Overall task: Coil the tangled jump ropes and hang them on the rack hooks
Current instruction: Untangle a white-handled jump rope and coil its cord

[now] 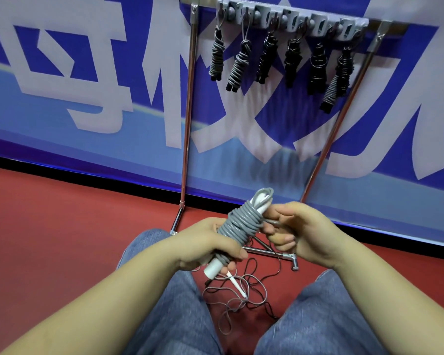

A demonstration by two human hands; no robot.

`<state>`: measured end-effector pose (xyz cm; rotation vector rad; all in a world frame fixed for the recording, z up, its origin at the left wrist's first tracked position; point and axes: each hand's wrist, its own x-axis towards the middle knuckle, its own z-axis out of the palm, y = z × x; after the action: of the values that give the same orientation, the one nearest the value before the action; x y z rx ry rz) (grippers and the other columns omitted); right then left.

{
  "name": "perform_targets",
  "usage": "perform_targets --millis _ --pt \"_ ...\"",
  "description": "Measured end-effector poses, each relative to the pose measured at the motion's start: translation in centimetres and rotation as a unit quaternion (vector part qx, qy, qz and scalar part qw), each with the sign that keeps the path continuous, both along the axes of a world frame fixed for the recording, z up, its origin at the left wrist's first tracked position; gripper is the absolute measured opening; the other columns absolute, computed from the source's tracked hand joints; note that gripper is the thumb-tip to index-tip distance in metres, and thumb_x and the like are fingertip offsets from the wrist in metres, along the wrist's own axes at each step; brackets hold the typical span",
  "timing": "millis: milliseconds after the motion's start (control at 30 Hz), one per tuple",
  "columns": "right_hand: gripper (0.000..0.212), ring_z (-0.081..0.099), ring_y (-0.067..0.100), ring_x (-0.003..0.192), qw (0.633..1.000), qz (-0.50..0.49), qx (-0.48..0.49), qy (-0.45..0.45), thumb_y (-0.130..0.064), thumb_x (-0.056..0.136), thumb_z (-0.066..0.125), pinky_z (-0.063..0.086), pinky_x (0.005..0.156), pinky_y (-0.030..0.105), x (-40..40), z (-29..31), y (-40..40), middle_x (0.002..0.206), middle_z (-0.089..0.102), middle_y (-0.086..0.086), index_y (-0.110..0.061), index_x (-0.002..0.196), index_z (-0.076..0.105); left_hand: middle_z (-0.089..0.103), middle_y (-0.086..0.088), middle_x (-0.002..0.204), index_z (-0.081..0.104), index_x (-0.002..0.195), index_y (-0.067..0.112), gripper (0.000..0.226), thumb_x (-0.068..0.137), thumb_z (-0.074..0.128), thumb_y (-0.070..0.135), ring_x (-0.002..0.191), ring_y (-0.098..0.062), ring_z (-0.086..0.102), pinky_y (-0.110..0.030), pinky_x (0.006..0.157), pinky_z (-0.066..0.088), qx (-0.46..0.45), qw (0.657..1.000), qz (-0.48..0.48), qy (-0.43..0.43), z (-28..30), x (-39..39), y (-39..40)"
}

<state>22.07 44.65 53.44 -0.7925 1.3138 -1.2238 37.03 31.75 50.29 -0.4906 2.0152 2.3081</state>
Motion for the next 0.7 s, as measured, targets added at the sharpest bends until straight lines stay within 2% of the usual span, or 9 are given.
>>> perform_targets --millis 67,133,200,267,333,433,567,667,700 --pt "0.029 0.034 0.004 0.045 0.979 0.004 0.026 0.200 -0.043 0.082 0.065 0.027 0.047 0.019 0.8 0.5 0.0 0.058 0.047 -0.010 -0.016 0.077 0.059 0.054 -0.003 0.053 0.050 0.077 0.009 0.025 0.062 0.067 -0.001 0.042 -0.014 0.055 -0.021 0.043 0.046 0.005 1.000 0.015 0.001 -0.3 -0.2 0.0" --pt "0.022 0.058 -0.004 0.068 0.927 0.000 0.021 0.374 -0.038 0.090 0.058 0.045 0.069 0.017 1.2 0.4 -0.6 0.081 0.066 -0.016 -0.022 0.101 0.068 0.053 -0.004 0.057 0.052 0.078 0.010 0.027 0.063 0.072 -0.001 0.044 -0.016 0.055 -0.022 0.045 0.046 -0.030 0.999 0.035 -0.006 -0.7 -0.3 0.1" --pt "0.026 0.060 -0.005 0.099 0.901 -0.011 0.035 0.432 -0.037 0.092 0.056 0.043 0.090 0.016 1.2 0.3 -1.0 0.108 0.068 -0.016 -0.027 0.113 0.066 0.052 -0.005 0.058 0.055 0.082 0.005 0.025 0.069 0.075 -0.003 0.044 -0.017 0.053 -0.024 0.047 0.045 -0.093 0.993 0.070 -0.010 -1.4 -0.5 0.3" --pt "0.026 0.059 0.003 0.106 0.891 -0.014 0.065 0.449 -0.037 0.093 0.055 0.042 0.095 0.021 1.6 0.4 -1.3 0.114 0.067 -0.011 -0.026 0.115 0.065 0.052 -0.005 0.058 0.057 0.091 -0.005 0.025 0.072 0.073 -0.003 0.043 -0.017 0.051 -0.025 0.047 0.042 -0.151 0.982 0.113 -0.012 -2.1 -0.9 0.4" --pt "0.028 0.060 0.009 0.104 0.881 -0.014 0.098 0.463 -0.037 0.094 0.053 0.043 0.090 0.023 1.8 0.3 -1.6 0.115 0.067 -0.005 -0.022 0.114 0.065 0.053 -0.005 0.058 0.058 0.096 -0.006 0.028 0.072 0.073 0.000 0.042 -0.016 0.051 -0.024 0.047 0.043 -0.185 0.971 0.147 -0.024 -2.9 -1.3 0.5" --pt "0.032 0.060 0.016 0.099 0.857 -0.019 0.142 0.495 -0.038 0.095 0.051 0.037 0.070 0.022 1.9 0.1 -2.3 0.111 0.068 0.003 -0.015 0.112 0.066 0.055 -0.003 0.058 0.061 0.091 -0.001 0.024 0.071 0.073 0.004 0.043 -0.016 0.052 -0.026 0.050 0.044 -0.228 0.958 0.167 -0.047 -3.7 -2.1 0.4" --pt "0.038 0.054 0.024 0.079 0.822 -0.031 0.179 0.541 -0.039 0.098 0.045 0.035 0.059 0.029 2.5 -0.1 -3.1 0.082 0.062 0.009 -0.008 0.108 0.064 0.053 0.003 0.054 0.056 0.072 0.015 0.016 0.068 0.070 0.008 0.041 -0.015 0.049 -0.022 0.047 0.040 -0.275 0.938 0.195 -0.076 -3.7 -2.8 0.2" --pt "0.037 0.057 0.026 0.087 0.791 -0.036 0.175 0.585 -0.040 0.099 0.041 0.031 0.059 0.030 2.7 -0.2 -3.1 0.089 0.063 0.009 -0.011 0.111 0.061 0.055 0.002 0.056 0.053 0.072 0.018 0.018 0.068 0.069 0.011 0.047 -0.018 0.050 -0.024 0.050 0.040 -0.313 0.922 0.216 -0.077 -3.6 -3.1 0.5" --pt "0.036 0.055 0.024 0.082 0.790 -0.041 0.165 0.589 -0.040 0.098 0.042 0.031 0.058 0.031 2.6 -0.2 -3.0 0.083 0.061 0.006 -0.012 0.109 0.062 0.055 0.002 0.058 0.054 0.075 0.018 0.018 0.069 0.069 0.012 0.048 -0.019 0.050 -0.027 0.051 0.042 -0.313 0.922 0.217 -0.075 -3.5 -3.1 0.8"
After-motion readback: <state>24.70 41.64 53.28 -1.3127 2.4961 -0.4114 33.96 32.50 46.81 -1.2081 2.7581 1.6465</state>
